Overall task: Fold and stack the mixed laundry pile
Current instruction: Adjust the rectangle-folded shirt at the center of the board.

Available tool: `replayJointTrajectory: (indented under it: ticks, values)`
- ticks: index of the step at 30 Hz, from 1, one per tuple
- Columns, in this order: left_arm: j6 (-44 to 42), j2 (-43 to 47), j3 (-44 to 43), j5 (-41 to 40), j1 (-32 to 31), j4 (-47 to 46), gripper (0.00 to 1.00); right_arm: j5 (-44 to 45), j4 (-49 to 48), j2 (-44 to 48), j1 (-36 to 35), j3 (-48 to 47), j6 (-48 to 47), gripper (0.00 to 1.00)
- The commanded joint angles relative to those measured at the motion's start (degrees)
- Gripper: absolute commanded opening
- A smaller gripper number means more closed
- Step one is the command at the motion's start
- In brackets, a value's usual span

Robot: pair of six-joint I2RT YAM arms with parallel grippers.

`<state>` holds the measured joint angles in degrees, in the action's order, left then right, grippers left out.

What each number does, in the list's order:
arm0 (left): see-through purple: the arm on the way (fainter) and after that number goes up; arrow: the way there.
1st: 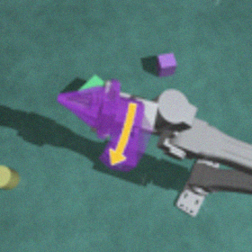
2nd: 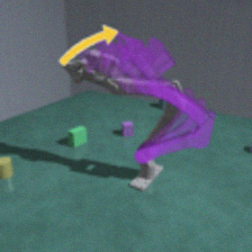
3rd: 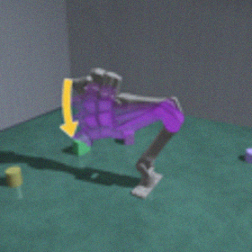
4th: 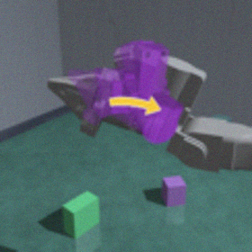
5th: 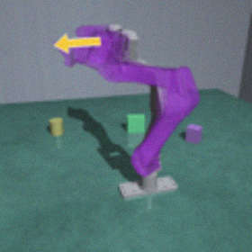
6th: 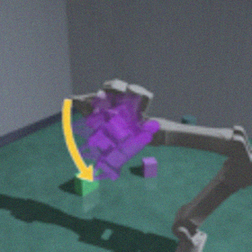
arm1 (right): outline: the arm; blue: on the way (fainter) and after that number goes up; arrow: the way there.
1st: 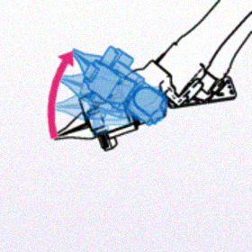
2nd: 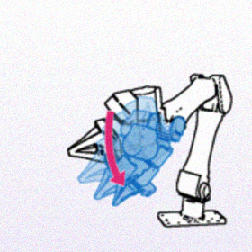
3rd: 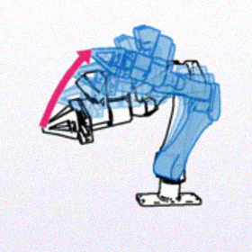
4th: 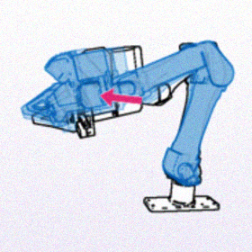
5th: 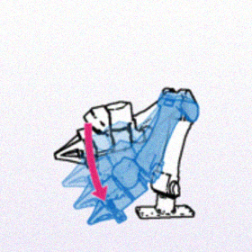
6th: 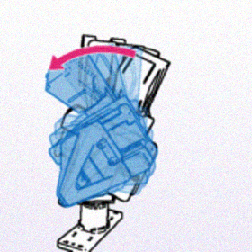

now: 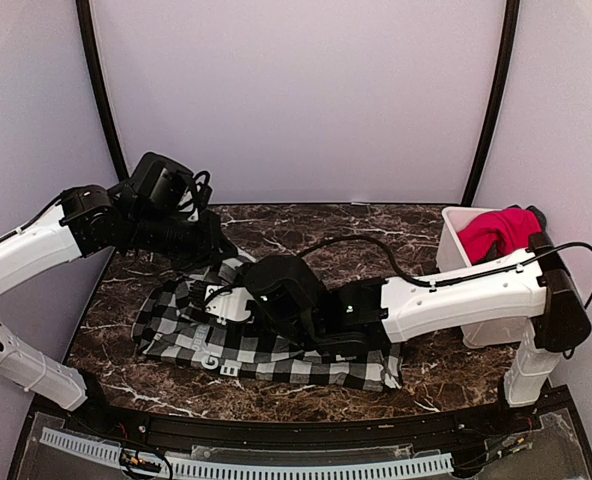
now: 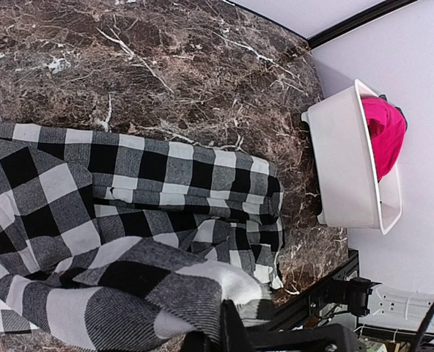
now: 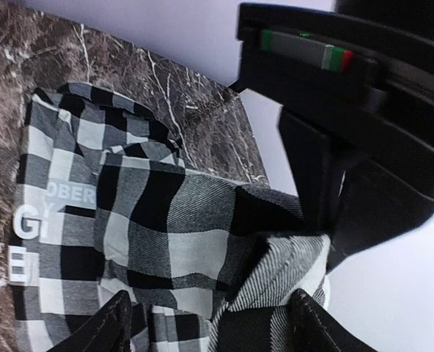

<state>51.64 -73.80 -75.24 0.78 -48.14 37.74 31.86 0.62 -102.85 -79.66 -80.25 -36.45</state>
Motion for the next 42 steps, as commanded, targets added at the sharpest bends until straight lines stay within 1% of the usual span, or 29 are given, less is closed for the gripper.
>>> replayJointTrajectory:
  ticks: [1,4,7,9,10,11,12,13,14,15,16,20,21,22,25,26,27,28,29,30,31,33,34,35,37,40,42]
  values:
    - [0.6,2.1,0.9,1.9,0.4,-1.3,0.00,10.4,-5.6,-3.8,-0.5,-3.4,-6.2,0.60]
    - [0.6,2.0,1.2,2.1,0.5,-1.2,0.00,14.1,-10.1,-4.9,-0.4,-3.4,-9.2,0.45]
    - [0.7,2.1,1.6,2.4,0.5,-1.5,0.00,17.7,-14.6,-5.2,-0.3,-3.2,-11.9,0.37]
    - [0.7,2.3,1.8,2.4,0.6,-1.4,0.00,19.0,-18.5,-4.8,-0.3,-2.3,-13.9,0.38]
    - [0.8,2.4,1.9,2.4,0.7,-1.4,0.00,19.2,-20.2,-4.3,-0.3,-1.7,-14.6,0.42]
    - [0.8,2.5,2.0,2.4,0.7,-1.5,0.00,19.1,-21.1,-3.9,-0.2,-1.2,-14.9,0.50]
    - [0.8,2.5,2.0,2.4,0.7,-1.5,0.00,18.6,-21.2,-3.5,-0.1,-0.8,-14.8,0.55]
    - [0.8,2.6,2.0,2.5,0.8,-1.6,0.00,18.5,-21.2,-3.3,0.0,-0.6,-14.8,0.56]
    - [0.8,2.7,2.1,2.7,0.9,-1.7,0.00,18.4,-20.8,-3.1,0.1,-0.6,-14.8,0.51]
    - [0.7,2.8,2.1,2.7,0.9,-1.7,0.00,18.2,-20.9,-2.9,0.2,-0.4,-14.8,0.42]
    - [0.7,2.9,2.1,2.7,0.9,-1.7,0.00,18.1,-21.3,-2.7,0.2,0.0,-15.0,0.36]
    - [0.8,3.1,2.1,2.4,1.2,-1.5,0.01,16.8,-21.0,-1.4,0.1,0.9,-14.8,0.15]
    - [0.9,3.1,2.1,2.3,1.3,-1.4,0.03,16.8,-20.6,-1.3,0.1,0.9,-14.7,0.09]
    - [0.9,3.2,2.1,2.2,1.5,-1.3,0.06,16.8,-20.4,-1.2,0.1,0.9,-14.5,0.00]
    - [1.1,3.8,2.2,1.5,2.0,-1.0,0.18,15.8,-18.3,-0.3,0.0,1.2,-13.1,0.00]
    - [1.1,4.3,2.2,1.2,2.4,-0.8,0.21,15.1,-18.0,0.4,0.0,1.6,-12.6,0.00]
    - [1.1,4.6,2.1,1.1,2.7,-0.6,0.29,14.3,-17.0,1.0,-0.1,1.8,-11.7,0.00]
    - [1.1,5.2,2.1,0.7,3.3,-0.2,0.33,13.3,-15.5,1.7,-0.1,1.9,-10.2,0.00]
    - [1.1,5.7,2.2,0.4,3.6,0.0,0.42,11.9,-14.4,2.5,-0.1,2.1,-8.9,0.00]
    - [1.2,6.7,2.3,0.0,4.2,0.1,0.47,10.1,-12.7,3.5,-0.1,2.4,-7.4,0.00]
    - [1.3,7.2,2.8,-1.0,4.5,0.3,0.60,8.4,-11.3,4.5,-0.1,2.6,-5.9,0.00]
    - [1.6,9.1,3.6,-3.2,6.5,1.3,0.74,5.0,-7.6,6.3,-0.1,2.7,-2.5,0.00]
    - [1.7,10.5,3.9,-4.0,7.2,2.0,0.78,3.7,-5.8,7.0,-0.1,2.5,-0.6,0.00]
    - [1.7,11.2,4.9,-4.1,8.7,2.2,0.83,2.5,-4.0,7.7,-0.1,2.3,1.6,0.00]
    - [1.6,13.2,6.4,-4.2,11.3,3.0,0.88,-2.1,1.1,9.5,0.0,1.5,6.4,0.00]
    - [1.1,16.4,9.3,-4.5,14.2,3.2,0.95,-8.1,4.2,11.7,0.5,0.4,11.7,0.00]
    - [1.0,17.7,10.9,-4.4,16.2,3.0,0.98,-10.3,5.8,11.7,1.5,-1.8,13.6,0.00]
